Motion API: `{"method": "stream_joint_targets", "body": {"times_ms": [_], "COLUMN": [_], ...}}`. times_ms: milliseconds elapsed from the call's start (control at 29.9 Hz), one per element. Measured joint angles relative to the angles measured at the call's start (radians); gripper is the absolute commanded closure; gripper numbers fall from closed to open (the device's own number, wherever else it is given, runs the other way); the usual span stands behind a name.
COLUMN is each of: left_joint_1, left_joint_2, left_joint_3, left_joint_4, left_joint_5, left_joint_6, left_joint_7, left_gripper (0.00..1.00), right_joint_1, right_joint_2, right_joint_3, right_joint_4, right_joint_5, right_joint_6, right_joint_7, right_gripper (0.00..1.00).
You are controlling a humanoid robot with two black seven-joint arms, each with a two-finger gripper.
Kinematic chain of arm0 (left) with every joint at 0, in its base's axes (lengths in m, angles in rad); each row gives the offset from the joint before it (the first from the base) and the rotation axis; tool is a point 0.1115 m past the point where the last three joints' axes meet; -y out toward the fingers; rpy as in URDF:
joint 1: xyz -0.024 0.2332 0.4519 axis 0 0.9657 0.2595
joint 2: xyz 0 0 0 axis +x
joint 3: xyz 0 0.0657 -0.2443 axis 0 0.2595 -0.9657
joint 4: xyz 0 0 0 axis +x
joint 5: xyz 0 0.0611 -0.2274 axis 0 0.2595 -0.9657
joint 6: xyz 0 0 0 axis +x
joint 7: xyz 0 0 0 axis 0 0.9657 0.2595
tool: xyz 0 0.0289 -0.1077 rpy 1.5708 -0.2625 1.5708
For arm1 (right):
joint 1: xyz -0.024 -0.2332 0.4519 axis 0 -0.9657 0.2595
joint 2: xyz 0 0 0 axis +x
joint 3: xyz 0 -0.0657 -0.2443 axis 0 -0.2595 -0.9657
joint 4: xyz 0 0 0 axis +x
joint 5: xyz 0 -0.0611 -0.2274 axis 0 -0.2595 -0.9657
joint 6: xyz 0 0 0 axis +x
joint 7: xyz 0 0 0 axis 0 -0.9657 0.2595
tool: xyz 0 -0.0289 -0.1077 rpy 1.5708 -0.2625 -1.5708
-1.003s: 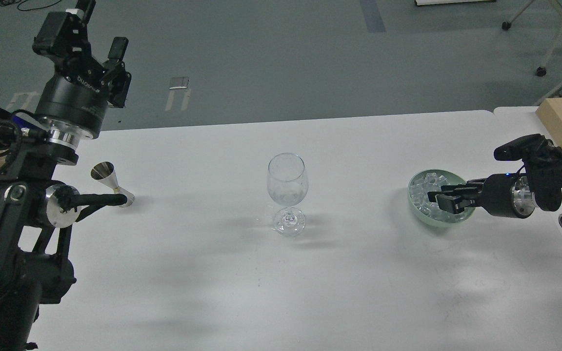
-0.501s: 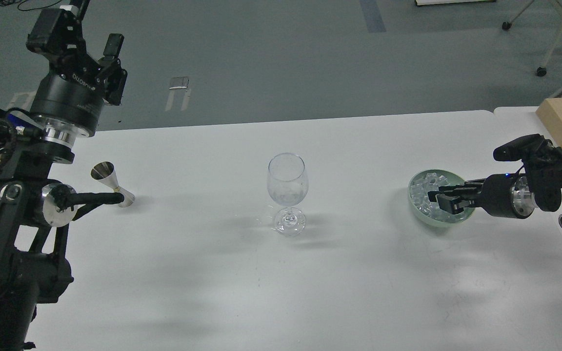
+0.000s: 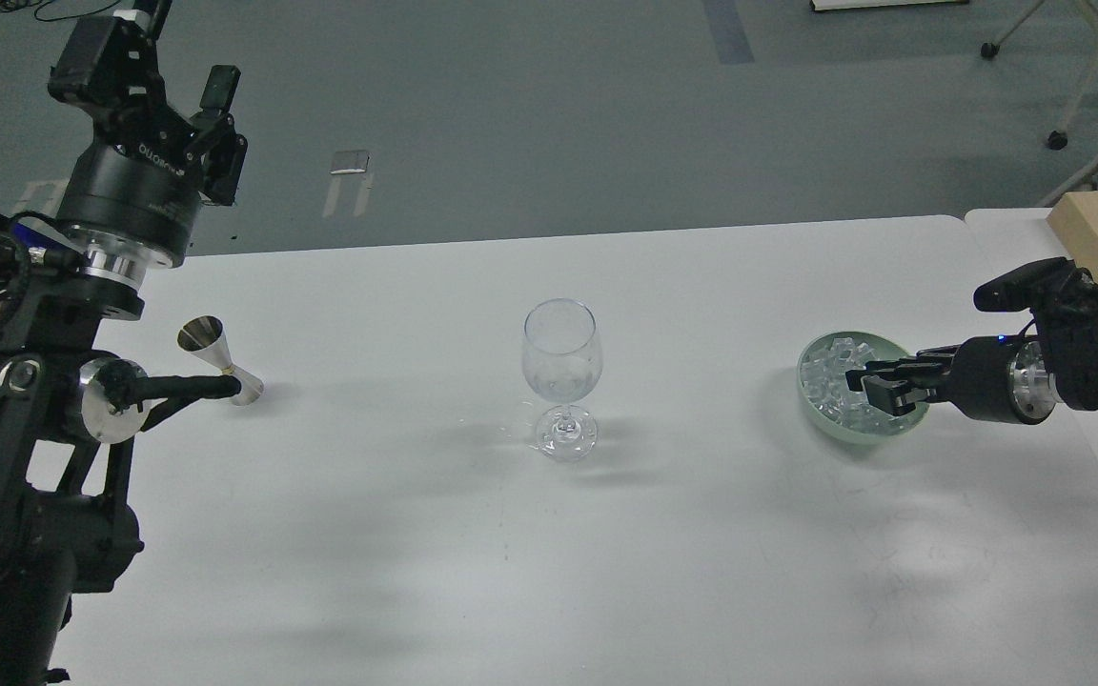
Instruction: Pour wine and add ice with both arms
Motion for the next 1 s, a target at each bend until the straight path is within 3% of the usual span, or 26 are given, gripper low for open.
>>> {"method": "stream_joint_targets", "body": {"times_ms": [1003], "left_joint_1": [-0.011], "left_joint_2": [0.002], "left_joint_3": [0.007], "left_joint_4": [-0.023], "left_joint_5": [0.002], "left_joint_6": [0.000], "left_joint_7": [0.013], "left_gripper": [0.20], "right_joint_1": [0.002], "right_joint_2": [-0.155], "right_joint_3": [0.080], "right_joint_4": [0.182], "right_joint_5": [0.000], "right_joint_6": [0.000], "right_joint_7": [0.000], "right_gripper": [0.70]}}
